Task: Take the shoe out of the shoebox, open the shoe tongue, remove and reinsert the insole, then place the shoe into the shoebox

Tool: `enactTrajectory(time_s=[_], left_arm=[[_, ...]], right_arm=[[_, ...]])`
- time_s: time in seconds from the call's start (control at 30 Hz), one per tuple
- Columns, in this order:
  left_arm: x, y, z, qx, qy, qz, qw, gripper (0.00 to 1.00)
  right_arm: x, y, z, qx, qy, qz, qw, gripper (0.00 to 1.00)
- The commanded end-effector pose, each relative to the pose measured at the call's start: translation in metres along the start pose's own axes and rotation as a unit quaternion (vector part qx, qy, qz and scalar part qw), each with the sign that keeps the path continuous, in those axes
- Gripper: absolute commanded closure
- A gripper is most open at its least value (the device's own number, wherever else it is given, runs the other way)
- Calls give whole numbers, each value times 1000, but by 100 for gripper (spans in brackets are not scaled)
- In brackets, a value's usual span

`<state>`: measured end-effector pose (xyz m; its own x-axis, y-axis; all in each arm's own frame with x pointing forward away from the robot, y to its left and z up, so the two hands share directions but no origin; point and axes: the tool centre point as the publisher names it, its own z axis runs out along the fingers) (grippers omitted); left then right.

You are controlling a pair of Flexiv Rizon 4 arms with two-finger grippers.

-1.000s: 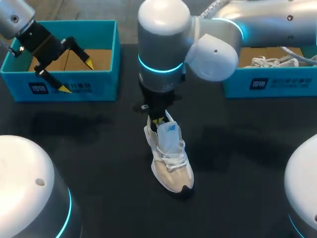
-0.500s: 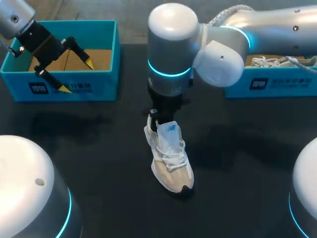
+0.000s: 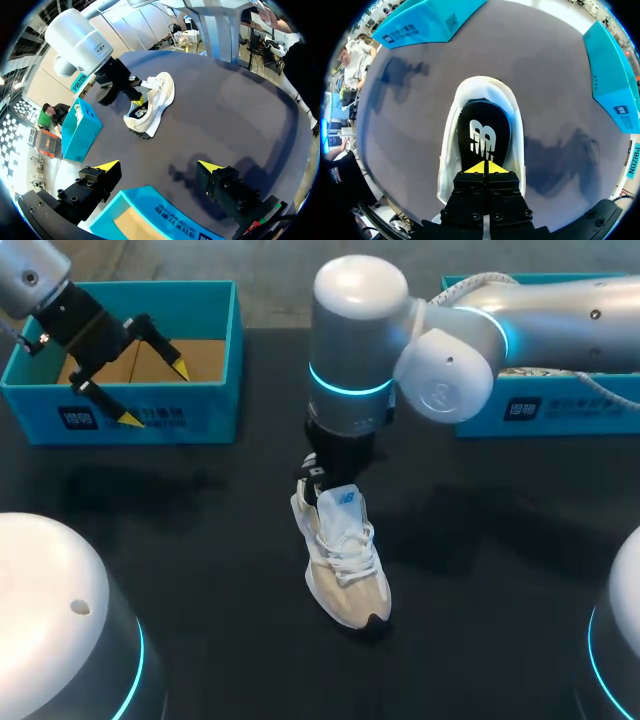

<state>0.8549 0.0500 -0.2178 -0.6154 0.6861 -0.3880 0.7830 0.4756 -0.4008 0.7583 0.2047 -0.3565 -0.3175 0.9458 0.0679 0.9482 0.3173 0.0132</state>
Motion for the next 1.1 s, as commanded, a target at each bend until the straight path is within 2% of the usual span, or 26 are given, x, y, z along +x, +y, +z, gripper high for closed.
enactTrajectory(time_s=[0.03,0.2,0.4,0.5,0.7,0.8,1.1], left_arm=[[-1,1,0,0,2,0,1000,0],[-1,1,0,0,2,0,1000,0],[-1,1,0,0,2,0,1000,0],[-1,1,0,0,2,0,1000,0],[-1,1,0,0,2,0,1000,0],[-1,1,0,0,2,0,1000,0],[-1,1,0,0,2,0,1000,0]], right_arm=[[2,1,9,6,4,0,1000,100],[2,4,25,22,12,-1,1000,100],[3,7,32,35,15,-2,999,100],[3,8,30,37,15,-1,999,100],[6,15,5,7,-4,-8,1000,100],[5,22,-1,0,-9,-15,1000,100],[2,41,18,7,6,-25,1000,100]])
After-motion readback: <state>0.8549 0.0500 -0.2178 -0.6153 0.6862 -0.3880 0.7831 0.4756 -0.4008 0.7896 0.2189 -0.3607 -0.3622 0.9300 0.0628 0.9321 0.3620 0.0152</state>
